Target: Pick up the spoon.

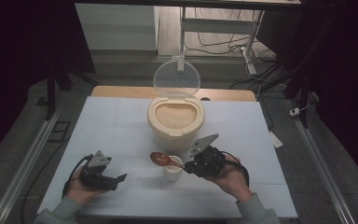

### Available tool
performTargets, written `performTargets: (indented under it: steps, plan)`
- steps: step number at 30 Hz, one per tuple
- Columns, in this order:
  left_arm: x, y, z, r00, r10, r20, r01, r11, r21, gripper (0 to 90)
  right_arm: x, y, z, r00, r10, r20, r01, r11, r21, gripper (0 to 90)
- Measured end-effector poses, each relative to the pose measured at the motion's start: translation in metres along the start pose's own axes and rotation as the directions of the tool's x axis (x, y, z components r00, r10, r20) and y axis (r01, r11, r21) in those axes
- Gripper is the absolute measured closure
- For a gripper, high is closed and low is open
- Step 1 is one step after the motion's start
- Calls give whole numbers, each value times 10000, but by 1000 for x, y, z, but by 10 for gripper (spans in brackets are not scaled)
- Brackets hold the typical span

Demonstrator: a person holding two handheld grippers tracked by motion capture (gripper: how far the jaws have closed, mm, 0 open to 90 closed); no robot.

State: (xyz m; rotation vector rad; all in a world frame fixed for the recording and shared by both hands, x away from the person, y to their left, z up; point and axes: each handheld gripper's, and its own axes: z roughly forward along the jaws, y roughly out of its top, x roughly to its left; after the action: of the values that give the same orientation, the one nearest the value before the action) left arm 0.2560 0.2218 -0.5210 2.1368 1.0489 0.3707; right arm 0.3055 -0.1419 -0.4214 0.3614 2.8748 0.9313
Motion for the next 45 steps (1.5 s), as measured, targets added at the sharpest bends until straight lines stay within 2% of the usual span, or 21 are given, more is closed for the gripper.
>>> performTargets:
  steps: [5, 11, 16, 23, 31, 33, 35, 38, 41, 45]
  plan:
    - [-2, 3, -4, 9999, 19, 124, -17, 9999, -141, 108, 0, 0, 0, 10000, -21, 15, 21, 10000, -21, 792]
    - [-16, 27, -22, 9965, 714, 431, -685, 9955, -653, 114, -1, -1, 1, 9999, -5, 131, 4, 10000, 51, 792]
    - [-31, 52, -36, 9868, 1453, 723, -1370, 9847, -1079, 124, 1, 1, 2, 9997, -113, 195, 110, 9999, 104, 792]
    - [-45, 76, -40, 9739, 1985, 1101, -1852, 9753, -1205, 125, 3, 3, 6, 9995, -248, 196, 244, 9995, 189, 792]
    - [-63, 101, -31, 9511, 2648, 1588, -2523, 9630, -950, 137, 6, 5, 10, 9992, -355, 156, 351, 9990, 265, 792]
    - [-67, 106, -27, 9433, 2827, 1738, -2716, 9587, -849, 146, 6, 5, 11, 9992, -380, 155, 376, 9990, 255, 792]
    - [-72, 111, -25, 9338, 3064, 1846, -2980, 9518, -723, 153, 7, 6, 11, 9990, -429, 148, 424, 9987, 296, 792]
    - [-78, 118, -20, 9238, 3281, 1974, -3228, 9446, -594, 164, 7, 6, 13, 9988, -477, 125, 473, 9984, 316, 792]
    - [-81, 124, -15, 9167, 3388, 2118, -3347, 9407, -561, 176, 8, 6, 13, 9985, -536, 111, 532, 9981, 295, 792]
    - [-87, 129, -6, 9002, 3719, 2267, -3752, 9264, -299, 197, 10, 7, 13, 9979, -636, 91, 634, 9978, 191, 792]
